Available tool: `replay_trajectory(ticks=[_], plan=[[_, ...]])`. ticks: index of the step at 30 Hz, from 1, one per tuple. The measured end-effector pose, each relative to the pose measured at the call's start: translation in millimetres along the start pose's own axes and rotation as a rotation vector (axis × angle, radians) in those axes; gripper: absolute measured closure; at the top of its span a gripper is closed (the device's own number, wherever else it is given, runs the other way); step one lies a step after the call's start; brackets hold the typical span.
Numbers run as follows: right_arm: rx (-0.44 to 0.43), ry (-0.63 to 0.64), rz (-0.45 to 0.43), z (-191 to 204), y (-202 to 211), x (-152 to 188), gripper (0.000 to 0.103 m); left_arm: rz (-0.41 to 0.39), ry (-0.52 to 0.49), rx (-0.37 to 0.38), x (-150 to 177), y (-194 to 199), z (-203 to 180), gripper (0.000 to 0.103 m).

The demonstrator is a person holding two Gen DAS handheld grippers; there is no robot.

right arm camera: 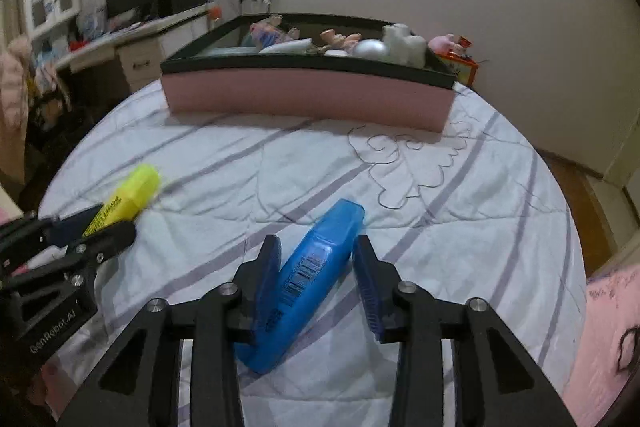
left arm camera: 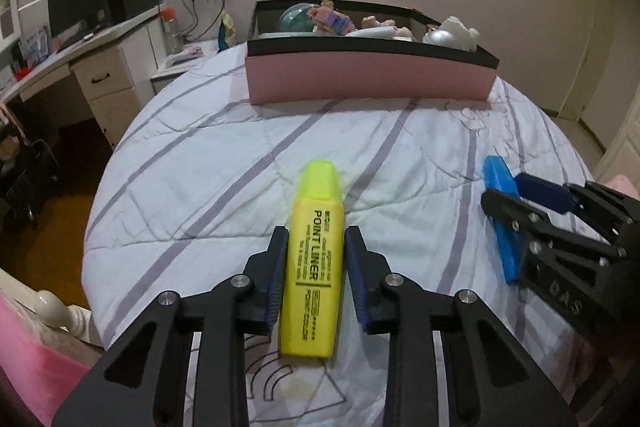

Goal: Organize rigid objects
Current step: 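Grasp the yellow highlighter with the left tool while right grasps the blue highlighter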

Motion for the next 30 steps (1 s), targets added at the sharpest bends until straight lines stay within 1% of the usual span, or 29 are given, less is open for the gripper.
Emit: replay_trajectory(ticks=[2,5,7,10,13,14,15,16,17,19,22,24,26,27,29,30], plan=[[-0.009,0.015,0.005,-2.5,0.6,-0.2,0.065,0.006,0.012,0.009,-1.8,-1.0,1.4,0.074],[0.010,0.021,0.026,-9.3,-1.3,1.5,0.064,0.001,0.015,0.016,-1.4,-1.3,2.4,0.073],[-0.007,0.011,0.038,-11.6,-3.8,3.7,0.064,-0.011,0.017,0.012,-0.2,0.4,2.0,0.074],[0.012,0.026,0.037,-7.8,-4.4,4.7,0.064,-0.022,0.011,0.004,1.2,2.4,0.3,0.076],[0.027,0.048,0.040,-3.4,-7.2,2.8,0.064,-0.028,0.022,0.032,0.4,4.8,-2.1,0.076],[0.022,0.050,0.040,-2.9,-7.7,2.0,0.065,-0.029,0.024,0.042,-0.1,5.4,-2.9,0.076],[0.013,0.052,0.041,-3.4,-8.2,1.6,0.069,-0.031,0.026,0.048,-0.8,6.1,-4.1,0.076],[-0.005,0.054,0.040,-3.1,-7.8,0.8,0.080,-0.034,0.024,0.050,-2.4,7.7,-6.2,0.076],[-0.022,0.053,0.036,-2.9,-6.8,0.5,0.084,-0.042,0.022,0.049,-4.0,9.8,-7.4,0.076],[-0.031,0.050,0.020,-2.9,-3.8,0.8,0.084,-0.062,0.017,0.054,-10.0,16.4,-10.6,0.076],[-0.063,0.019,-0.016,-6.2,3.5,-1.8,0.084,-0.093,0.004,0.020,-18.7,25.8,-14.8,0.076],[-0.091,-0.011,-0.046,-9.5,12.2,-7.5,0.084,-0.111,-0.004,0.019,-23.2,31.6,-18.5,0.076],[-0.121,-0.036,-0.096,-11.3,26.0,-15.7,0.084,-0.131,-0.012,0.016,-28.7,40.4,-23.8,0.076],[-0.128,-0.036,-0.105,-10.7,30.8,-19.3,0.084,-0.143,-0.017,0.011,-32.0,44.9,-26.5,0.076],[-0.134,-0.035,-0.155,-8.3,46.7,-29.5,0.084,-0.170,-0.021,0.009,-39.5,55.6,-31.1,0.076],[-0.141,-0.030,-0.163,-6.9,52.5,-33.3,0.084,-0.185,-0.024,0.005,-43.6,61.7,-33.3,0.076]])
Point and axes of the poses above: each gripper's, at about its wrist camera, not at the fingertips, and y roughly against the way its jaws point, z to its left, x to its underside, the point moved 4 cm from there along -y, roughly the way its jaws point, and after that the axes turned 1 degree about -z, right-handed, at the moved point
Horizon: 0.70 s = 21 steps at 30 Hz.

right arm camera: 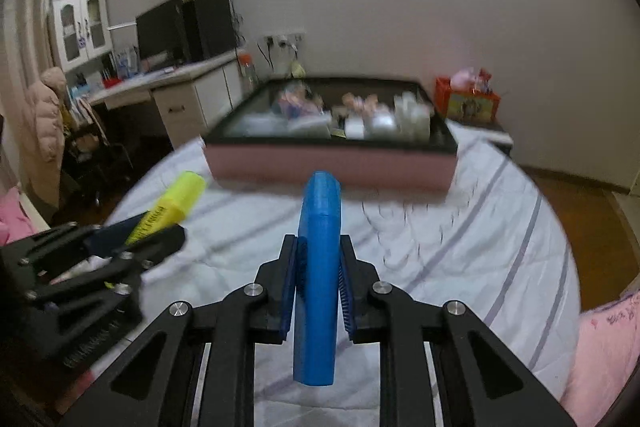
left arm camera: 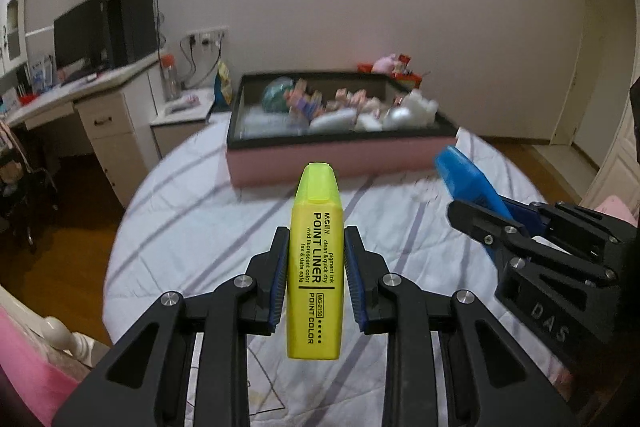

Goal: Organize rigid objects
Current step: 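Grasp the yellow highlighter with the left tool while right grasps the blue highlighter, then carry both highlighters into the pink box and open both tools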

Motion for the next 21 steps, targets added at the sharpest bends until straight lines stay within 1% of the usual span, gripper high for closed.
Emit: replay_trajectory(ticks=[2,4,7,11,16,21], plan=[[-0.003,0.010,-0.054,6.9,15.7,-10.9,0.084,-0.035,-0.010,-0.017,-10.1,11.1,-4.1,0.076],[0.001,0.023,-0.089,10.9,27.8,-19.4,0.084,-0.070,-0.010,-0.022,-20.2,22.7,-7.2,0.076],[0.030,0.036,-0.164,14.8,49.0,-32.3,0.084,-0.118,-0.019,-0.045,-32.5,38.8,-10.7,0.076],[0.074,0.045,-0.239,16.3,70.2,-46.1,0.084,-0.192,-0.041,-0.080,-48.7,60.2,-18.2,0.076],[0.076,0.052,-0.286,19.8,89.6,-55.4,0.083,-0.271,-0.068,-0.093,-61.9,84.3,-27.5,0.076],[0.077,0.041,-0.333,17.2,104.6,-65.2,0.083,-0.318,-0.089,-0.096,-72.9,96.1,-34.3,0.076]])
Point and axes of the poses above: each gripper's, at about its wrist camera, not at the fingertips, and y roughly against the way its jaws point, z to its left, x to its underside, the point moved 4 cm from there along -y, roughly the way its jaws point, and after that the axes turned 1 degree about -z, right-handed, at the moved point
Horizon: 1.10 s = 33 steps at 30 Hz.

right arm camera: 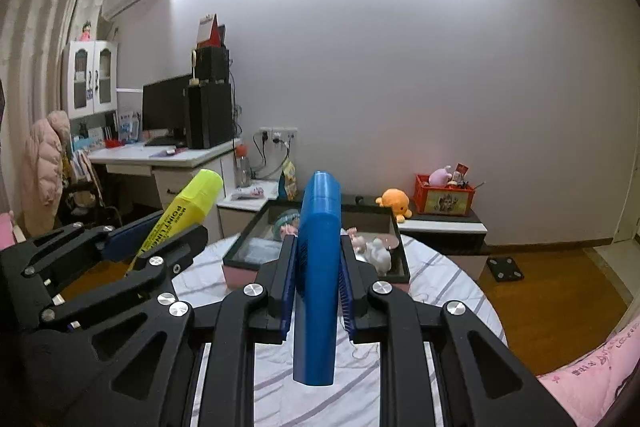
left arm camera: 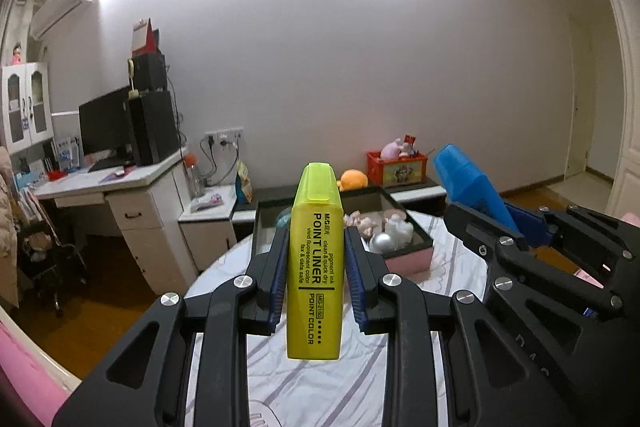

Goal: Organize rigid objects
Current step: 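Carry both highlighters into the pink box and open both tools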

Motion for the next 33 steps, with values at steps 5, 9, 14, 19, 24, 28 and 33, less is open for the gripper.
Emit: replay_trajectory(ticks=[5,9,14,19,24,28,33], plan=[[-0.005,0.008,-0.033,-0.6,3.4,-10.8,0.083,-0.039,-0.012,-0.019,-11.2,4.9,1.1,0.076],[-0.010,0.008,-0.053,0.1,2.3,-16.7,0.083,-0.059,-0.029,-0.038,-17.4,6.0,0.2,0.076],[-0.018,0.009,-0.059,-1.3,-3.8,-21.3,0.083,-0.069,-0.034,-0.043,-19.9,5.5,-1.9,0.076],[-0.024,0.009,-0.057,-4.9,-14.1,-24.8,0.083,-0.074,-0.041,-0.046,-26.1,-5.2,-2.5,0.076],[-0.025,0.019,-0.049,-6.9,-32.8,-29.1,0.083,-0.068,-0.061,-0.057,-34.2,-30.3,-3.2,0.076],[-0.025,0.028,-0.023,-12.5,-62.3,-32.1,0.083,-0.036,-0.070,-0.047,-39.0,-69.5,-1.6,0.076],[-0.024,0.041,0.037,-23.8,-118.6,-35.8,0.083,0.062,-0.090,-0.013,-39.6,-144.5,0.2,0.076]])
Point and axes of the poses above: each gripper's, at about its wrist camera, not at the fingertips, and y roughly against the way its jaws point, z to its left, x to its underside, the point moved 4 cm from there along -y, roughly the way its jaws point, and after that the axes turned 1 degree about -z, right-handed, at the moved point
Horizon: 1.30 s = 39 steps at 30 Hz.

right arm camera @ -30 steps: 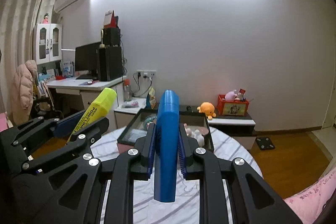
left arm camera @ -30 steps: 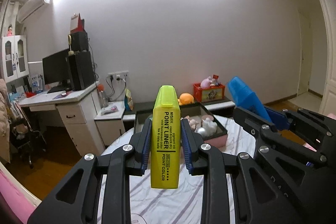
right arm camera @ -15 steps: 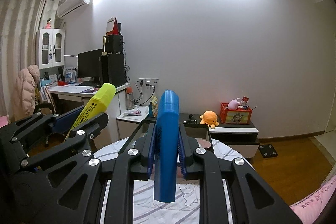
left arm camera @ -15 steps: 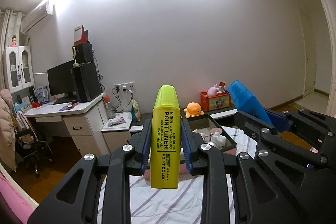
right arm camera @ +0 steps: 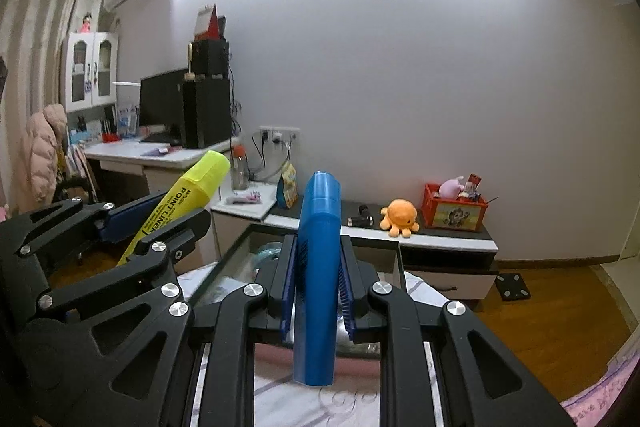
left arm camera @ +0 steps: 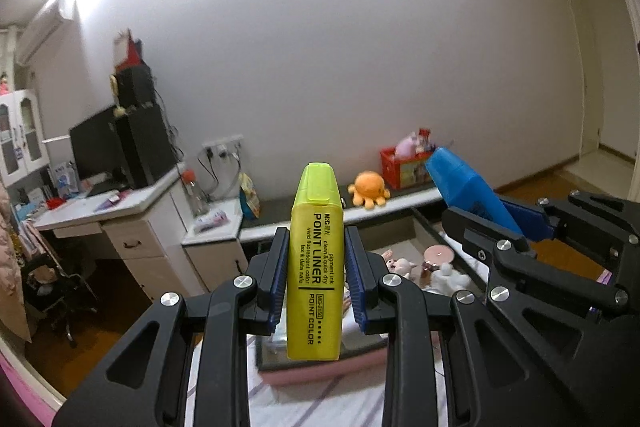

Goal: Organize rigid objects
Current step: 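Carry both highlighters into the pink box and open both tools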

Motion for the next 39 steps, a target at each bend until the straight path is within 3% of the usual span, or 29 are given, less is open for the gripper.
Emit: replay_trajectory(ticks=[9,13,17,23,25,27,29,30,32,33,39], plan=[[-0.016,0.004,0.218,-24.8,-126.8,29.0,0.083,0.266,0.017,0.053,40.7,-137.2,-11.7,0.076],[-0.039,-0.004,0.316,-29.6,-165.3,48.7,0.083,0.351,0.008,0.051,58.7,-171.6,-13.4,0.076],[-0.083,-0.025,0.388,-33.9,-187.5,60.8,0.083,0.368,0.005,0.038,65.1,-181.5,-8.3,0.076],[-0.142,-0.079,0.399,-36.9,-190.0,62.7,0.083,0.357,0.024,0.036,63.2,-182.5,0.8,0.074],[-0.142,-0.090,0.385,-37.6,-189.0,60.0,0.080,0.344,0.047,0.024,58.1,-176.9,7.6,0.066],[-0.133,-0.109,0.362,-40.6,-184.6,54.1,0.072,0.325,0.083,0.010,50.8,-167.9,16.8,0.059],[-0.120,-0.144,0.332,-45.5,-175.9,47.1,0.051,0.295,0.118,0.002,44.1,-153.8,25.6,0.051],[-0.099,-0.152,0.314,-48.6,-169.0,42.9,0.045,0.274,0.128,-0.002,39.8,-143.3,29.9,0.045],[-0.047,-0.147,0.263,-51.1,-148.0,33.1,0.020,0.232,0.146,-0.024,33.7,-123.4,37.4,0.032],[-0.038,-0.146,0.240,-50.7,-138.4,28.9,0.019,0.207,0.156,-0.032,29.8,-110.3,41.3,0.024],[0.012,-0.090,0.114,-32.9,-66.4,3.7,0.018,0.083,0.159,-0.107,15.5,-32.6,51.8,0.015]])
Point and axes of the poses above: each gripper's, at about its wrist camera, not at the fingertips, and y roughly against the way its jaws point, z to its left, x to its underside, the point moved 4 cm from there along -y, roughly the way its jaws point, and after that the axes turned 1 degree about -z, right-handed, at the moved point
